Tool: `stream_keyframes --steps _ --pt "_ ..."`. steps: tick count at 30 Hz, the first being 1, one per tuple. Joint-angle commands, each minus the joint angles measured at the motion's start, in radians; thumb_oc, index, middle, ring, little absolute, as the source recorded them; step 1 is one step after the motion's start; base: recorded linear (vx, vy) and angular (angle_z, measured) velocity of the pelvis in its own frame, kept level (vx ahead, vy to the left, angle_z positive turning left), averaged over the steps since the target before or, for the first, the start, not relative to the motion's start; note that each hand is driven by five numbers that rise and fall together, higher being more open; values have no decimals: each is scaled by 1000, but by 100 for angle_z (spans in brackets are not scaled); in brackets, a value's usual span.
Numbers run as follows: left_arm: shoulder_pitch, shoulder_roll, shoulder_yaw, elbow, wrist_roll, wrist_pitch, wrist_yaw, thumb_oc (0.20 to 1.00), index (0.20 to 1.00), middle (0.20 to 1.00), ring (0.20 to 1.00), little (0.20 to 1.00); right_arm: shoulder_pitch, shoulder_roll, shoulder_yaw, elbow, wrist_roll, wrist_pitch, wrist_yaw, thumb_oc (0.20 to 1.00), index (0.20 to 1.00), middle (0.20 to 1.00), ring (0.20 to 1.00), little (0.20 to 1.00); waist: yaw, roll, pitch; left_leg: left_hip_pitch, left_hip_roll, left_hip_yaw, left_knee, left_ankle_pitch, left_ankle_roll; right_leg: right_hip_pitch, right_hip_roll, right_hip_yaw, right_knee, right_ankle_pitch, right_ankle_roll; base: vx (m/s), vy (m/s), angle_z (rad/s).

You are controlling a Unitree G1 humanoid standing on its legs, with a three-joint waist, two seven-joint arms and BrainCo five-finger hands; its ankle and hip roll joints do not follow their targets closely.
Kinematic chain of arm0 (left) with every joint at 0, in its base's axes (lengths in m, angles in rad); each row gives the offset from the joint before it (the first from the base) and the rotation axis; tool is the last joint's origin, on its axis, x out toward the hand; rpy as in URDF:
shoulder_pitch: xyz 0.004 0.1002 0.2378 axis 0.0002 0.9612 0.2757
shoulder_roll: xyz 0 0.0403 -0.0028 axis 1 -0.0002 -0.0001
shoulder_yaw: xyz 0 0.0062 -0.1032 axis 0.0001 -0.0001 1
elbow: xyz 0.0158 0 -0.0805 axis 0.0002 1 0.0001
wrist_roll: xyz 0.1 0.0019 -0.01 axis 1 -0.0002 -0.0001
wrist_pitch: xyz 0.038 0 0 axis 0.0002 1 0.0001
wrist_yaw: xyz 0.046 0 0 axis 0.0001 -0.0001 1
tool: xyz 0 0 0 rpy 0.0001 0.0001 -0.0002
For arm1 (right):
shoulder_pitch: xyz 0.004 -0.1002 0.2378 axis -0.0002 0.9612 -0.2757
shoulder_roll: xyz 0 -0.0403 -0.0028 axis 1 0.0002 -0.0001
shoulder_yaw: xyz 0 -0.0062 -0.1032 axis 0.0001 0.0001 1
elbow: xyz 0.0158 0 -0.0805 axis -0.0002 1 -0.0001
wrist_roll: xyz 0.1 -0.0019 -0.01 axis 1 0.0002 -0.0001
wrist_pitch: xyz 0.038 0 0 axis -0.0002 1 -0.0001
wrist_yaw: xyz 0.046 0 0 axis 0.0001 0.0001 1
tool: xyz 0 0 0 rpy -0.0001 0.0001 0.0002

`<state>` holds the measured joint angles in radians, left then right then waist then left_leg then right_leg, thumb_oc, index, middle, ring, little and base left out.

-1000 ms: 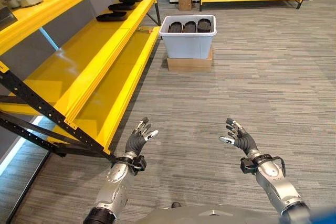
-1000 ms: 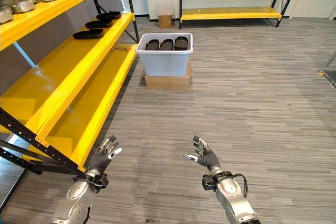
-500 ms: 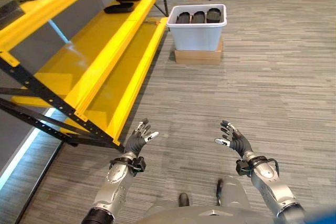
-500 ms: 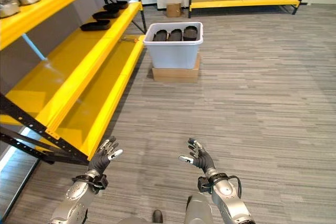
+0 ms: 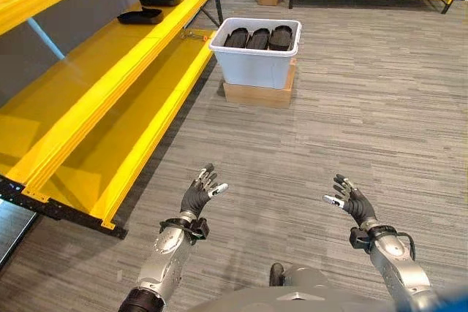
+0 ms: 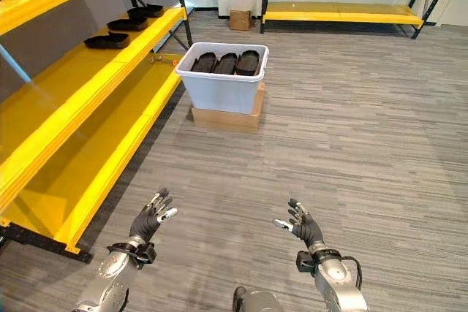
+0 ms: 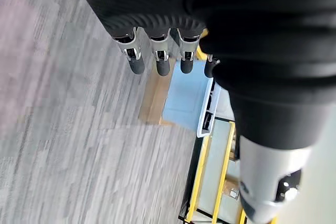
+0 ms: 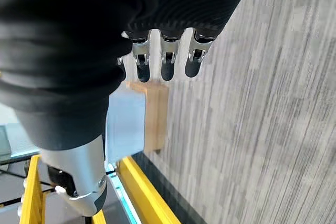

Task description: Move parts from the plastic box to the shelf.

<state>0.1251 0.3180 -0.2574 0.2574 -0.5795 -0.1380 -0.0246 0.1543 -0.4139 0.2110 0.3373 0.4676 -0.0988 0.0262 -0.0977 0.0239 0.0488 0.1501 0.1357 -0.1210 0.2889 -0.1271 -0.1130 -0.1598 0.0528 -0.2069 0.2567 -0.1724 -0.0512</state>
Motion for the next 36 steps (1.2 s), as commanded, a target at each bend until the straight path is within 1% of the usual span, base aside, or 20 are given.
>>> stream_keyframes --steps 1,3,5,7,8,9,11,15,21,23,24,25,27,28,29,30,32,34,35,36 --pt "1 26 31 -70 -37 -44 -11 1000 1000 1000 1000 1000 -3 26 -5 -61 32 -53 4 1000 1000 1000 1000 1000 0 -39 14 -12 -54 16 162 271 16 7 -54 66 -185 189 73 166 -180 -14" --pt "3 33 27 -79 -40 -37 -12 1000 1000 1000 1000 1000 -1 19 -10 -72 42 -58 -1 1000 1000 1000 1000 1000 22 -75 50 -144 -97 9 425 325 15 67 -62 83 -203 173 45 68 -139 -34" --pt "2 39 31 -94 -39 -32 -6 1000 1000 1000 1000 1000 -6 11 -15 -79 39 -65 -14 1000 1000 1000 1000 1000 46 -102 91 -258 -100 63 529 251 54 107 -77 90 -206 157 39 121 -117 -14" --pt "13 41 35 -93 -48 -33 -6 1000 1000 1000 1000 1000 -5 12 -18 -80 40 -68 -27 1000 1000 1000 1000 1000 73 -120 104 -398 -54 125 411 154 82 164 -95 109 -220 130 54 225 13 -28" --pt "13 41 35 -93 -48 -34 -6 1000 1000 1000 1000 1000 -4 12 -18 -80 40 -68 -27 1000 1000 1000 1000 1000 76 -118 105 -397 -51 127 414 150 82 165 -93 111 -220 129 54 345 163 -41" --pt "17 42 37 -91 -48 -36 2 1000 1000 1000 1000 1000 -7 15 -20 -76 28 -73 -37 1000 1000 1000 1000 1000 93 -118 102 -421 17 130 166 150 77 197 -99 121 -228 107 75 328 220 -47" --pt "13 45 37 -86 -35 -38 10 1000 1000 1000 1000 1000 -5 25 -22 -74 22 -79 -40 1000 1000 1000 1000 1000 103 -100 89 -414 91 100 -135 252 44 230 -102 135 -239 77 99 364 277 -38" --pt "11 43 31 -81 -24 -36 2 1000 1000 1000 1000 1000 12 27 -33 -71 12 -67 -36 1000 1000 1000 1000 1000 108 -85 76 -371 112 79 -271 318 1 296 -143 143 -240 49 127 330 290 -35" --pt "-11 85 20 -99 -6 -36 -8 1000 1000 1000 1000 1000 -11 74 -12 -95 1 -47 -6 1000 1000 1000 1000 1000 115 -103 13 -406 -29 135 -104 148 73 283 -291 165 -160 118 205 311 372 -21" --pt "-14 91 21 -98 -4 -36 -5 1000 1000 1000 1000 1000 -21 77 -5 -97 1 -47 -6 1000 1000 1000 1000 1000 117 -104 10 -414 -44 136 -79 122 87 269 -304 170 -134 130 210 161 216 19" --pt "-16 94 22 -98 -2 -35 0 1000 1000 1000 1000 1000 -31 80 0 -97 1 -49 -4 1000 1000 1000 1000 1000 117 -102 10 -415 -62 140 -59 99 105 247 -314 177 -81 159 214 280 400 21" --pt "-12 101 25 -102 11 -28 1 1000 1000 1000 1000 1000 -24 96 12 -98 4 -46 3 1000 1000 1000 1000 1000 110 -83 23 -363 -121 138 -52 53 158 153 -325 203 139 315 196 277 398 17" --pt "-10 102 25 -103 15 -28 0 1000 1000 1000 1000 1000 -20 98 15 -101 0 -46 4 1000 1000 1000 1000 1000 109 -72 28 -337 -135 140 -70 54 171 120 -330 201 208 374 191 274 411 30" --pt "-8 109 20 -110 35 -19 -3 1000 1000 1000 1000 1000 -6 98 28 -100 -20 -43 7 1000 1000 1000 1000 1000 87 -23 67 -254 -157 129 -127 47 210 19 -319 165 388 384 176 393 467 44" --pt "-4 106 18 -101 37 -18 -5 1000 1000 1000 1000 1000 -4 93 33 -102 -18 -43 11 1000 1000 1000 1000 1000 72 -15 75 -219 -158 120 -147 39 211 -36 -278 170 417 321 167 336 367 50" --pt "-4 106 19 -100 37 -18 -5 1000 1000 1000 1000 1000 -4 93 33 -102 -18 -43 11 1000 1000 1000 1000 1000 73 -14 73 -221 -157 120 -149 42 210 -39 -277 170 416 323 166 325 99 27" --pt "3 99 20 -97 30 -20 -11 1000 1000 1000 1000 1000 4 84 38 -108 -8 -42 20 1000 1000 1000 1000 1000 50 -14 90 -162 -166 110 -167 24 209 -101 -218 126 346 232 157 284 48 25" --pt "3 97 19 -88 26 -20 -17 1000 1000 1000 1000 1000 2 80 41 -107 -4 -42 20 1000 1000 1000 1000 1000 47 -26 95 -104 -178 116 -187 -14 200 -109 -255 28 146 230 161 400 -75 21" --pt "5 91 22 -82 21 -22 -23 1000 1000 1000 1000 1000 -6 75 40 -100 -10 -39 20 1000 1000 1000 1000 1000 38 -38 97 -49 -179 114 -191 -53 175 -125 -274 -25 -94 257 188 434 -122 60" --pt "5 90 22 -81 21 -22 -23 1000 1000 1000 1000 1000 -6 74 40 -100 -10 -39 20 1000 1000 1000 1000 1000 36 -32 102 -42 -172 112 -192 -55 173 -110 -267 -32 -109 262 187 600 -198 25"
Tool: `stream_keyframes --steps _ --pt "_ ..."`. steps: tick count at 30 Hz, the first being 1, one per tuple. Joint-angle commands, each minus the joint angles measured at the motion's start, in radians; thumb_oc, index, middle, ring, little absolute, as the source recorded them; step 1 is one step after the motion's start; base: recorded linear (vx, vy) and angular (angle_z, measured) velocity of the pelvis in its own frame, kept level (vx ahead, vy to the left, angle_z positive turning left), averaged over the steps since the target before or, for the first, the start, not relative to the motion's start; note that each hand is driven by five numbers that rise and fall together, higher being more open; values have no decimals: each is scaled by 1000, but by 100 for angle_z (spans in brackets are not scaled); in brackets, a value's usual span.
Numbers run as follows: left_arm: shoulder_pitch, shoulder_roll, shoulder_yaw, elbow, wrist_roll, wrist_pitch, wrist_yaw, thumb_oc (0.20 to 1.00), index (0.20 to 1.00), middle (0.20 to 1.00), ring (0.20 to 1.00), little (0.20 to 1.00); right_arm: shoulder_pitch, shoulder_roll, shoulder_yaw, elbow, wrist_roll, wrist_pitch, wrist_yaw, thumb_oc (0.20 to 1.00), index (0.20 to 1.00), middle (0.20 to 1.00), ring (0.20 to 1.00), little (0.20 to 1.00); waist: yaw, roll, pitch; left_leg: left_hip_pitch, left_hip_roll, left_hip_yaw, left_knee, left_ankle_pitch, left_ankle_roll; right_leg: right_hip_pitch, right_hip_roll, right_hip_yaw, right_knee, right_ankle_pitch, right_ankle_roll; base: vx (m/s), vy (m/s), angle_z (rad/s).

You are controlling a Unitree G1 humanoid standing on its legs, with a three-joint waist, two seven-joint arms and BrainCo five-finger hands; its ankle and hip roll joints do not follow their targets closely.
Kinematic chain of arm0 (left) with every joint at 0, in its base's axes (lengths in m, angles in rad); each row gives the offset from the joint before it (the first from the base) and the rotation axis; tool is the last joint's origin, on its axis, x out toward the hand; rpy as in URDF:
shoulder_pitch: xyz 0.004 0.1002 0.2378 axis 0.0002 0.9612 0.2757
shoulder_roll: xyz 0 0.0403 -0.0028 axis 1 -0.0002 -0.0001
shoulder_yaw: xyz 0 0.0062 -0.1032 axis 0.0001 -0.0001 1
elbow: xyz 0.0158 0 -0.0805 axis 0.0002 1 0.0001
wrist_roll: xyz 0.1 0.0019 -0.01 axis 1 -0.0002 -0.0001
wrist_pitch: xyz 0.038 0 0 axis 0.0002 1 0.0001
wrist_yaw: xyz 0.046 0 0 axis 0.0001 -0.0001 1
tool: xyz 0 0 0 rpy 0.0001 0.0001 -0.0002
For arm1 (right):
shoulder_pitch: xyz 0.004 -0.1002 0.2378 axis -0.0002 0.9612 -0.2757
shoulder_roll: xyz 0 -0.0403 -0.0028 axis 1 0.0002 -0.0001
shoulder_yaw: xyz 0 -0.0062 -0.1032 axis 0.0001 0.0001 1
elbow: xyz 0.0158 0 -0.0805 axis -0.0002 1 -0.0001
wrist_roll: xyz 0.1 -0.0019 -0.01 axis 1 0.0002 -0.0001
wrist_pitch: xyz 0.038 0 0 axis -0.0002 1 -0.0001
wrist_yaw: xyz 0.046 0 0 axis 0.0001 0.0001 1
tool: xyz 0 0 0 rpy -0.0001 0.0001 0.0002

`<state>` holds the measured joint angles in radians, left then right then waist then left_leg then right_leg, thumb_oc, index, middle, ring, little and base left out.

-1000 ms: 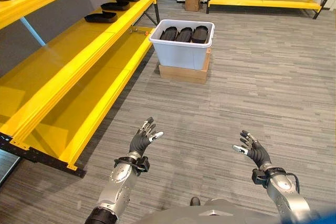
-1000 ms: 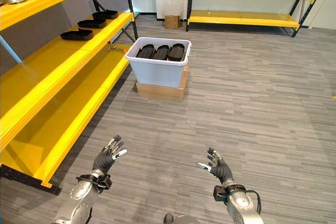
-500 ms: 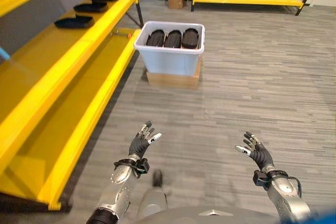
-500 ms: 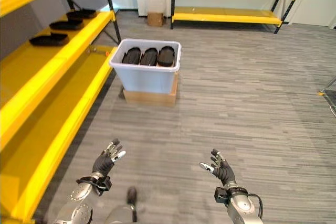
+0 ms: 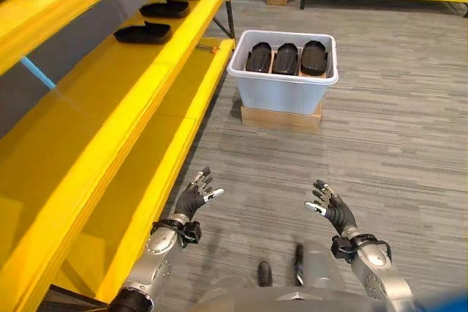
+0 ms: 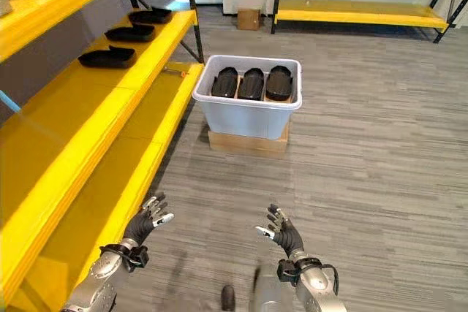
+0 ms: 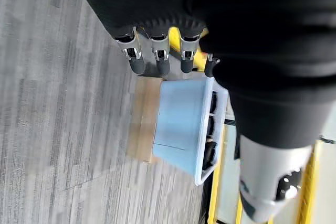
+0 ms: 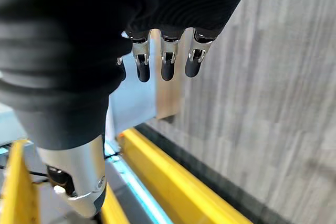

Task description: Move parts from the plastic box to the shelf.

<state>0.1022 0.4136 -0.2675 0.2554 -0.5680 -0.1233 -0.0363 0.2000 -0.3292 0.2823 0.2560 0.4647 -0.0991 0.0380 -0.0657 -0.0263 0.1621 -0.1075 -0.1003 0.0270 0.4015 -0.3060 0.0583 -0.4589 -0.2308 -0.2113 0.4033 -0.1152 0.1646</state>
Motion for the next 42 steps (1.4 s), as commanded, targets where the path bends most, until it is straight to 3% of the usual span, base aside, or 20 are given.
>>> stream_keyframes --steps 1,3,5,7,12,14,15,16,17,18,20,21,22,23,24,27,30,34,38,42 --pt "28 -8 35 -74 14 -38 -16 1000 1000 1000 1000 1000 -54 -18 -27 -21 -27 -34 8 1000 1000 1000 1000 1000 -11 6 -11 268 77 -50 -299 100 -20 172 32 -6 -372 251 0 581 -195 18" --pt "31 -19 27 -70 13 -42 -28 1000 1000 1000 1000 1000 -43 -33 -31 -28 -30 -33 16 1000 1000 1000 1000 1000 -17 -14 -30 318 88 -61 -293 71 -35 205 57 25 -371 270 -5 646 -227 2" --pt "16 -40 9 -59 6 -46 -29 1000 1000 1000 1000 1000 -36 -42 -44 -22 -3 -38 12 1000 1000 1000 1000 1000 -31 -12 -57 337 132 -69 -213 85 -71 232 107 32 -330 242 -41 562 -241 43" --pt "13 -47 3 -62 3 -47 -27 1000 1000 1000 1000 1000 -40 -47 -45 -17 -4 -42 10 1000 1000 1000 1000 1000 -31 -7 -62 321 144 -76 -167 113 -82 239 122 29 -317 228 -55 326 -155 56" --pt "11 -48 -7 -72 -11 -47 -18 1000 1000 1000 1000 1000 -44 -65 -57 -7 27 -51 -1 1000 1000 1000 1000 1000 -26 -1 -69 267 187 -105 11 296 -124 288 185 26 -266 132 -120 266 -162 -18" --pt "26 -53 -5 -71 -24 -42 -13 1000 1000 1000 1000 1000 -39 -69 -52 -8 28 -52 0 1000 1000 1000 1000 1000 -17 -4 -66 202 204 -102 186 424 -146 333 217 35 -275 98 -157 225 -198 -17" --pt "26 -49 -4 -75 -28 -39 -12 1000 1000 1000 1000 1000 -39 -73 -52 -12 29 -52 -3 1000 1000 1000 1000 1000 -11 -22 -57 136 186 -108 299 460 -152 352 213 43 -284 93 -172 160 -191 -13" --pt "27 -48 -3 -77 -31 -37 -7 1000 1000 1000 1000 1000 -41 -76 -48 -14 29 -52 -6 1000 1000 1000 1000 1000 3 -35 -42 100 169 -104 355 449 -136 378 213 50 -294 84 -181 185 -200 -11" --pt "32 -44 -2 -90 -40 -38 -8 1000 1000 1000 1000 1000 -41 -84 -50 -21 30 -57 -13 1000 1000 1000 1000 1000 28 -50 -17 -19 146 -73 359 376 -110 422 204 66 -318 79 -175 200 -148 -6" --pt "31 -41 -2 -89 -43 -40 -6 1000 1000 1000 1000 1000 -44 -86 -52 -20 29 -62 -21 1000 1000 1000 1000 1000 44 -57 -3 -96 137 -57 325 340 -100 443 202 74 -330 72 -173 182 -92 -5" --pt "38 -38 0 -91 -49 -43 -5 1000 1000 1000 1000 1000 -42 -84 -60 -16 27 -66 -28 1000 1000 1000 1000 1000 57 -61 3 -152 181 -14 163 304 -89 475 200 80 -352 61 -157 197 16 -34" --pt "43 -36 0 -89 -47 -44 -6 1000 1000 1000 1000 1000 -40 -84 -60 -13 23 -66 -27 1000 1000 1000 1000 1000 61 -65 -1 -151 192 -3 78 309 -88 483 196 85 -359 57 -152 350 130 -50" --pt "50 -36 -1 -85 -33 -46 -5 1000 1000 1000 1000 1000 -33 -79 -61 -7 9 -69 -30 1000 1000 1000 1000 1000 81 -46 -8 -154 211 -41 -185 383 -103 516 214 100 -372 40 -141 261 107 -56" --pt "51 -36 -1 -85 -33 -47 -5 1000 1000 1000 1000 1000 -32 -79 -61 -7 9 -69 -29 1000 1000 1000 1000 1000 82 -50 -4 -139 208 -38 -204 392 -104 522 211 101 -373 39 -141 398 183 -48" --pt "50 -34 4 -87 -21 -47 -7 1000 1000 1000 1000 1000 -29 -77 -65 0 5 -66 -27 1000 1000 1000 1000 1000 93 -27 -9 -136 212 -76 -330 461 -119 559 225 118 -373 16 -136 273 137 -87" --pt "52 -37 10 -84 -16 -47 -19 1000 1000 1000 1000 1000 -9 -65 -70 6 -3 -52 -8 1000 1000 1000 1000 1000 89 -19 -30 -91 198 -59 -365 454 -116 586 215 133 -353 -11 -124 306 207 -84" --pt "56 -25 4 -96 -7 -44 -21 1000 1000 1000 1000 1000 16 -41 -79 -15 -4 -39 6 1000 1000 1000 1000 1000 84 -25 -81 -53 159 -14 -373 417 -87 600 160 125 -338 -19 -93 355 276 -67" --pt "45 -9 12 -98 -5 -38 -3 1000 1000 1000 1000 1000 5 -24 -77 -19 -5 -35 8 1000 1000 1000 1000 1000 84 -42 -105 -57 112 24 -311 327 -46 597 97 121 -327 1 -46 249 219 35" --pt "50 -4 20 -101 -10 -34 -4 1000 1000 1000 1000 1000 -12 -21 -74 -22 -23 -37 9 1000 1000 1000 1000 1000 95 -46 -104 -31 94 44 -287 276 -16 562 65 116 -251 51 -10 139 107 -9" --pt "23 17 7 -106 0 -36 3 1000 1000 1000 1000 1000 -35 -17 -60 -20 -17 -40 9 1000 1000 1000 1000 1000 69 -24 -56 -2 93 21 -296 272 10 411 92 156 24 173 14 -18 85 -4"
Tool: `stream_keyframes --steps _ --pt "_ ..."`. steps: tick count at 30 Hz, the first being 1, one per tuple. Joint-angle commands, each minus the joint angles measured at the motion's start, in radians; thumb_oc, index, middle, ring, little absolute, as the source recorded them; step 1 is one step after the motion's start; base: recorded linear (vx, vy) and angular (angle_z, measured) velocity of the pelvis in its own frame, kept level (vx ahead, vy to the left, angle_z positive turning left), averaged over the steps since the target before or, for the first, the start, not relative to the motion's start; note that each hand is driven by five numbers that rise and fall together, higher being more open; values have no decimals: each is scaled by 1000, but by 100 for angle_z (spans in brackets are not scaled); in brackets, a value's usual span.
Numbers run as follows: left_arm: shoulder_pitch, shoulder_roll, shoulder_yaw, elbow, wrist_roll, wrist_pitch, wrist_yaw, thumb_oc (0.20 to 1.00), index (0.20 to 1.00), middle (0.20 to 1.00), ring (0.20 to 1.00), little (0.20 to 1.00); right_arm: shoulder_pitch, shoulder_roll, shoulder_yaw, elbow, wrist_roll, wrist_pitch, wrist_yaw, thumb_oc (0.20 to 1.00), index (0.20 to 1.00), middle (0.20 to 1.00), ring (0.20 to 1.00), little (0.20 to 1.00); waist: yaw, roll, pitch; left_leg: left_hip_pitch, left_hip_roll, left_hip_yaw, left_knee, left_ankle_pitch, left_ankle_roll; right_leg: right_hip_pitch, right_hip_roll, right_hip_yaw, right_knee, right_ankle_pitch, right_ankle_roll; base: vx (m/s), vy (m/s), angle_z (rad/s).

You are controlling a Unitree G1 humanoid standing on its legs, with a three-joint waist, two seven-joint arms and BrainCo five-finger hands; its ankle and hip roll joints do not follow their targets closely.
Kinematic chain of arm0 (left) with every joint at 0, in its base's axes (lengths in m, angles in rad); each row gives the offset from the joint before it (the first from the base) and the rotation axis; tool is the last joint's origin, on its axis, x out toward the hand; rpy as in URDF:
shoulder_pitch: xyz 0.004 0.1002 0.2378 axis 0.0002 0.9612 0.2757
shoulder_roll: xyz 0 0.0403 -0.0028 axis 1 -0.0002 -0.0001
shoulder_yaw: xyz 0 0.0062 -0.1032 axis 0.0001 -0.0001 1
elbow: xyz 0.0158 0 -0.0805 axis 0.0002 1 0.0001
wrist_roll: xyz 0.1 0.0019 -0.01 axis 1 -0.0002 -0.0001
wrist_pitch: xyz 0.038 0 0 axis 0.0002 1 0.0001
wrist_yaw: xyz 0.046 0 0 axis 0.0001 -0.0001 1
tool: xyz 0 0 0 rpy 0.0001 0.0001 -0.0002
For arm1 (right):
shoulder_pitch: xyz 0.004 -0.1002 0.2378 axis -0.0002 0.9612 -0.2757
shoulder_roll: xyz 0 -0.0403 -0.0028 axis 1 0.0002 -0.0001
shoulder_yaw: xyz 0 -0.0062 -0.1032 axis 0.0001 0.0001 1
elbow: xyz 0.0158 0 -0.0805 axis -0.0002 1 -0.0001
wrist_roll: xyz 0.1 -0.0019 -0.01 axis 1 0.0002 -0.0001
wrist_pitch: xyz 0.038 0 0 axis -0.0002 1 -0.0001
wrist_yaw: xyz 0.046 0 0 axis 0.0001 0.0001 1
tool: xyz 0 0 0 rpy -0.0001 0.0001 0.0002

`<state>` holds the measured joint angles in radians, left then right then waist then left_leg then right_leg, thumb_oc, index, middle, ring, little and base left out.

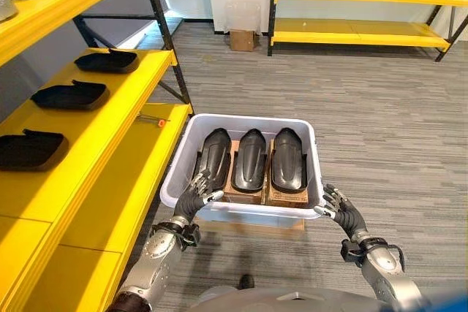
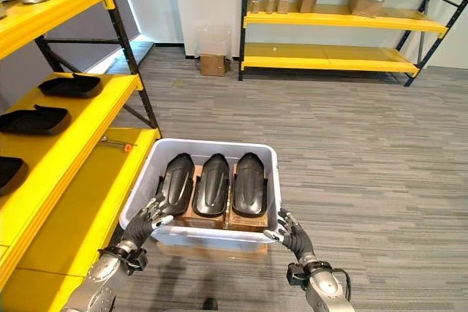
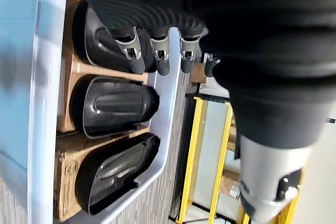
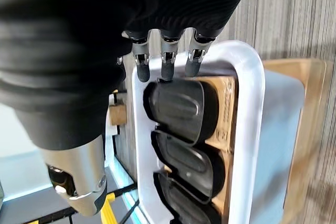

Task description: Move parts from the plastic box to the shelf.

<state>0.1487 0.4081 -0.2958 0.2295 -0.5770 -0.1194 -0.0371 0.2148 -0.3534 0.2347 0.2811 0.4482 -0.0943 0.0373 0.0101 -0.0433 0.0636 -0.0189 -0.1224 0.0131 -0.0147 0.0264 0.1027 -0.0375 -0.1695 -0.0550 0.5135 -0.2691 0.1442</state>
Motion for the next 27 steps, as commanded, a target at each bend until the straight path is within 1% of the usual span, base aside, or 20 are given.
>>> stream_keyframes --steps 1,2,3,4,5,6,7,9,11,14,16,20,26,27 --pt "-33 22 30 -82 10 -41 7 1000 1000 1000 1000 1000 -54 9 -9 -49 -2 -46 8 1000 1000 1000 1000 1000 -11 8 56 -82 121 30 116 -59 -33 -41 33 -12 -40 318 29 54 63 20" --pt "-34 21 31 -85 16 -38 1 1000 1000 1000 1000 1000 -50 16 -3 -49 -6 -44 6 1000 1000 1000 1000 1000 -2 24 57 -59 133 45 93 -63 -39 -53 -37 -97 -89 293 12 114 11 34" --pt "-32 22 30 -83 11 -37 -2 1000 1000 1000 1000 1000 -49 19 0 -46 -3 -46 6 1000 1000 1000 1000 1000 2 31 55 -49 143 44 85 -66 -47 -42 -71 -135 -137 274 -2 203 -139 19" --pt "-29 26 33 -84 2 -39 -7 1000 1000 1000 1000 1000 -51 20 4 -46 -7 -47 7 1000 1000 1000 1000 1000 16 34 55 -33 168 46 76 -77 -70 -38 -147 -214 -267 288 -10 177 -229 -18" --pt "-27 28 36 -79 1 -38 -7 1000 1000 1000 1000 1000 -52 20 5 -42 -16 -44 7 1000 1000 1000 1000 1000 16 24 59 -22 171 47 77 -85 -80 -40 -173 -222 -342 333 4 187 -272 -30" --pt "-24 30 34 -70 -1 -41 -8 1000 1000 1000 1000 1000 -45 14 6 -44 -25 -39 8 1000 1000 1000 1000 1000 9 11 62 -13 170 46 77 -91 -89 -39 -172 -202 -400 346 18 134 -226 -19" --pt "-11 35 34 -73 0 -38 -12 1000 1000 1000 1000 1000 -33 14 1 -56 -19 -38 12 1000 1000 1000 1000 1000 4 -5 67 -8 169 38 83 -94 -94 -9 -146 -170 -417 329 23 110 -204 -1" --pt "-14 24 30 -59 3 -41 -21 1000 1000 1000 1000 1000 -20 7 -6 -50 -8 -38 15 1000 1000 1000 1000 1000 2 -27 56 -7 180 45 81 -90 -113 7 -131 -178 -453 346 33 79 -184 23" --pt "-5 15 30 -58 2 -42 -27 1000 1000 1000 1000 1000 -3 0 -21 -60 4 -37 20 1000 1000 1000 1000 1000 -2 -29 37 -4 194 42 73 -85 -125 35 -113 -213 -487 343 31 94 -171 49" --pt "6 10 30 -55 -5 -41 -34 1000 1000 1000 1000 1000 8 -10 -31 -51 13 -40 22 1000 1000 1000 1000 1000 -5 -27 27 -4 217 36 68 -78 -140 63 -89 -229 -507 322 22 79 -144 10" --pt "9 7 30 -49 -6 -36 -32 1000 1000 1000 1000 1000 9 -12 -31 -49 23 -41 21 1000 1000 1000 1000 1000 -6 -26 27 -4 230 31 64 -74 -146 68 -75 -229 -511 307 12 44 -96 8" --pt "18 -2 38 -47 -9 -34 -32 1000 1000 1000 1000 1000 4 -21 -28 -54 17 -40 24 1000 1000 1000 1000 1000 -5 -21 25 2 248 38 57 -72 -153 73 -58 -221 -515 289 4 46 -57 2" --pt "28 -12 58 -52 -43 -39 -32 1000 1000 1000 1000 1000 -11 -36 -37 -79 2 -53 18 1000 1000 1000 1000 1000 -2 -19 27 9 250 46 45 -72 -154 75 -55 -215 -524 285 3 53 -15 -7" --pt "32 -16 75 -56 -52 -43 -32 1000 1000 1000 1000 1000 -30 -45 -43 -90 -12 -61 15 1000 1000 1000 1000 1000 0 -17 30 8 248 50 42 -73 -154 74 -57 -212 -530 286 6 60 7 -4"
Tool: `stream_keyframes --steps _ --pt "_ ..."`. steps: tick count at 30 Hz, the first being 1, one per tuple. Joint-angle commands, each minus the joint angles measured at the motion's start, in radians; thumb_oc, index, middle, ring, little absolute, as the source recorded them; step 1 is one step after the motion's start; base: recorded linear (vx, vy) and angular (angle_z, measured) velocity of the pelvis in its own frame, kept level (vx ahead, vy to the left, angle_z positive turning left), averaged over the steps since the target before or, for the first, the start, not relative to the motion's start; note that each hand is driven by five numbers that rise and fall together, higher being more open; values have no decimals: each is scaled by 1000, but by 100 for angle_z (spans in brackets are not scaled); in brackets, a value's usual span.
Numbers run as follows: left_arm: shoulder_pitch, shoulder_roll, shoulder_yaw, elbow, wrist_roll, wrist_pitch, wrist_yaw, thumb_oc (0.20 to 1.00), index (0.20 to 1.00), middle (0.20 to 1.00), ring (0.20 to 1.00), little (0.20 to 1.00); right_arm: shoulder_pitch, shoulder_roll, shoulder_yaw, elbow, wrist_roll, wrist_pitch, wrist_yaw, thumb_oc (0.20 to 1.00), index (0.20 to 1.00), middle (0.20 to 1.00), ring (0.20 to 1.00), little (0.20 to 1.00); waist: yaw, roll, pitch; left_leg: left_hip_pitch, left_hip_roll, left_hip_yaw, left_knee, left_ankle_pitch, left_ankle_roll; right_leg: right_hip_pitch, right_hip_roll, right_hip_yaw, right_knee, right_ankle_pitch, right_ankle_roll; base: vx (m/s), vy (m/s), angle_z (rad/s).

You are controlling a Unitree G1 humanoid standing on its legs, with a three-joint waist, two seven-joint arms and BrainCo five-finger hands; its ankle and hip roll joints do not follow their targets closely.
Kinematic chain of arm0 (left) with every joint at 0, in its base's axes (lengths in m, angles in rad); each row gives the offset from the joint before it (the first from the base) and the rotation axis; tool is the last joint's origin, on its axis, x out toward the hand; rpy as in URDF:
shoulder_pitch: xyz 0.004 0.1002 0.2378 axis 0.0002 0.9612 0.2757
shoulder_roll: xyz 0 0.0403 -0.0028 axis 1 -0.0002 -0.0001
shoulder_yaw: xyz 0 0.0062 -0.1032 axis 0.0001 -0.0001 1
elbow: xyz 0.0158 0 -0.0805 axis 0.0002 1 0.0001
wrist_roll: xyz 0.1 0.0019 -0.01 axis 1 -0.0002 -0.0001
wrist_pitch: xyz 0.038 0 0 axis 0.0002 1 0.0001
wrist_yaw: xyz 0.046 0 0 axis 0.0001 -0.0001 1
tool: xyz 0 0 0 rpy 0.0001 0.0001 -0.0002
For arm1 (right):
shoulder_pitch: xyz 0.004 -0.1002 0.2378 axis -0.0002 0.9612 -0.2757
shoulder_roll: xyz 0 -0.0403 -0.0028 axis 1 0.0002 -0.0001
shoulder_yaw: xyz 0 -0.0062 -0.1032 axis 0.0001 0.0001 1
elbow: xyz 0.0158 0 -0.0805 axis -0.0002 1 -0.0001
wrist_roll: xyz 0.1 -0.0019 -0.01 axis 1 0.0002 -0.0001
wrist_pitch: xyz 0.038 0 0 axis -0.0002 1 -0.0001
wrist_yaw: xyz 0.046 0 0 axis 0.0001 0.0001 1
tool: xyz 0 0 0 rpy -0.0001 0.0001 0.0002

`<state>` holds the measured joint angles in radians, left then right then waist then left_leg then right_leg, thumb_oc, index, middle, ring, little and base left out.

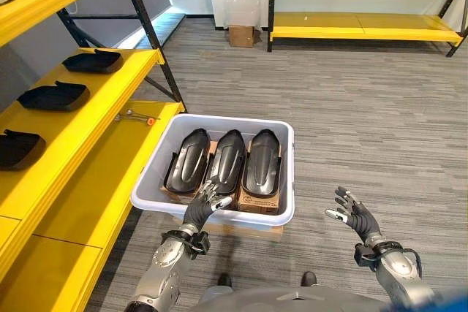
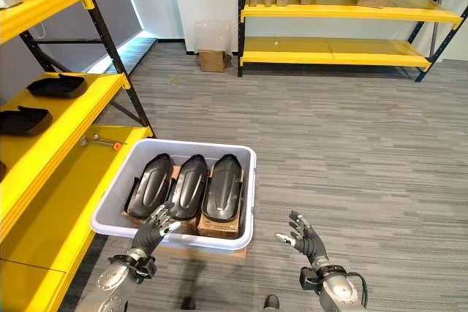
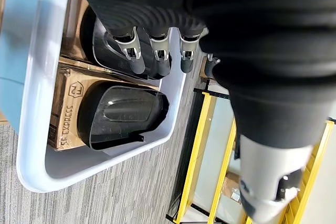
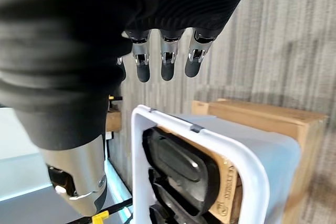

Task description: Move parts from the plastic box to the shelf.

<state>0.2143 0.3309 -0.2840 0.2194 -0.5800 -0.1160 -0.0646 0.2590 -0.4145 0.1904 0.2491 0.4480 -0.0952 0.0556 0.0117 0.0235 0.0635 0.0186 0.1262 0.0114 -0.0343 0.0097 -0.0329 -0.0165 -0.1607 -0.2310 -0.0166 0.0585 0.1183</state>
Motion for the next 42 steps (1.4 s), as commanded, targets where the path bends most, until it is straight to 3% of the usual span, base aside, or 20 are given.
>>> stream_keyframes --steps 1,7,14,21,24,42 --pt "-30 61 77 -56 -53 -51 -1 1000 1000 1000 1000 1000 -87 9 -3 -68 -26 -65 -7 1000 1000 1000 1000 1000 -1 -83 32 -31 -2 55 60 -57 -19 51 -68 -35 -3 -40 33 52 12 -5" --pt "-91 72 112 -124 -91 -86 10 1000 1000 1000 1000 1000 -303 -20 16 -79 -85 -106 -69 1000 1000 1000 1000 1000 12 -78 80 -108 -10 52 67 -42 -21 -10 -83 -34 -12 -19 37 -87 11 0" --pt "-268 78 5 -176 -146 -126 56 1000 1000 1000 1000 1000 -778 55 174 77 -74 -113 -209 1000 1000 1000 1000 1000 54 -63 189 -286 -24 32 128 -16 -19 -164 -108 -22 15 21 27 -160 19 4" --pt "-327 95 -37 -211 -180 -148 85 1000 1000 1000 1000 1000 -1040 95 192 264 -60 -115 -311 1000 1000 1000 1000 1000 93 -46 255 -356 -31 25 148 -2 -17 -223 -117 -16 29 32 24 -46 16 4" --pt "-362 111 -102 -217 -174 -142 93 1000 1000 1000 1000 1000 -1226 66 196 407 -66 -108 -374 1000 1000 1000 1000 1000 114 -29 315 -402 -33 26 176 -5 -17 -264 -117 -8 52 31 19 -65 33 8" --pt "-436 121 -154 -238 -187 -162 156 1000 1000 1000 1000 1000 -1494 41 248 770 -19 -97 -434 1000 1000 1000 1000 1000 144 0 424 -523 -47 25 217 -2 -12 -375 -120 -3 95 37 16 -15 7 0"
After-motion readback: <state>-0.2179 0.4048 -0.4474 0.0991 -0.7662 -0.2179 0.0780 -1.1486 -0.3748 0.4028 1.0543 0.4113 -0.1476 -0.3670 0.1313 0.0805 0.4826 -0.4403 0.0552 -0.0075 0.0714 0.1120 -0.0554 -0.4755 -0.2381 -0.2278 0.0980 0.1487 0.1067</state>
